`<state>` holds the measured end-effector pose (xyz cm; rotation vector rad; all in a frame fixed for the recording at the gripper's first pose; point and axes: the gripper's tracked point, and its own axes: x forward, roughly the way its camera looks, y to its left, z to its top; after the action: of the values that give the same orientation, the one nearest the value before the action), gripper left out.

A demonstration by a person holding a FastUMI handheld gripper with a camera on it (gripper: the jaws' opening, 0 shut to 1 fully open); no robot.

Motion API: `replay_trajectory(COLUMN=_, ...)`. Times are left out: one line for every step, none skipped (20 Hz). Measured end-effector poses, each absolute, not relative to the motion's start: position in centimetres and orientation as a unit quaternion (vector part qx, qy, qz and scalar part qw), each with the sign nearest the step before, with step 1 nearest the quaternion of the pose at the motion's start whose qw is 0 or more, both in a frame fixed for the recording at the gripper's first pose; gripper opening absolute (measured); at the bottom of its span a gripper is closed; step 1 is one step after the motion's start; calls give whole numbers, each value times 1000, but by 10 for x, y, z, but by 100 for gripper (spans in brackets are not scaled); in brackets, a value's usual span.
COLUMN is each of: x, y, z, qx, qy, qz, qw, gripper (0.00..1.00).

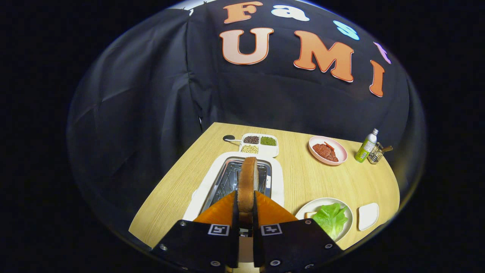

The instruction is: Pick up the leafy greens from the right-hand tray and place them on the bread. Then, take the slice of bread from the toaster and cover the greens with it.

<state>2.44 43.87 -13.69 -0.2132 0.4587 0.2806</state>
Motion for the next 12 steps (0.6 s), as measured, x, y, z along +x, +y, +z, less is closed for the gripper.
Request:
replay_trajectory(x=25, y=436, z=-134, qx=-102, qy=224, qz=134, qw=960, gripper=13)
replay_trajectory(x=27, y=435, z=-129, qx=-98, qy=218, qz=133, qw=962, gripper=11)
replay_trajectory(x=26, y=437, z=-127, qx=-93, qy=215, qz=135, qw=963, gripper=7)
replay_trajectory(x=25, y=437, z=-125, qx=-93, qy=215, qz=137, qw=963, gripper=6)
replay_trajectory(x=26, y=436, z=-120, qx=-93, qy=211, qz=138, qw=963, gripper=6)
replay_trajectory(x=25, y=437, z=-116, qx=-90, qy=208, qz=139, qw=964, gripper=6)
replay_trajectory(x=24, y=437, z=-112, qx=-87, qy=206, qz=141, qw=964, gripper=6)
replay_trajectory(x=24, y=436, z=-106, qx=-84, qy=200, qz=142, qw=966, gripper=6)
replay_trajectory(x=25, y=436, z=-102, qx=-82, qy=197, qz=144, qw=966, gripper=6)
replay_trajectory(x=25, y=435, z=-95, qx=-78, qy=193, qz=147, qw=967, gripper=6)
replay_trajectory(x=24, y=435, z=-91, qx=-73, qy=189, qz=149, qw=968, gripper=6)
replay_trajectory(x=21, y=433, z=-84, qx=-69, qy=186, qz=151, qw=968, gripper=6)
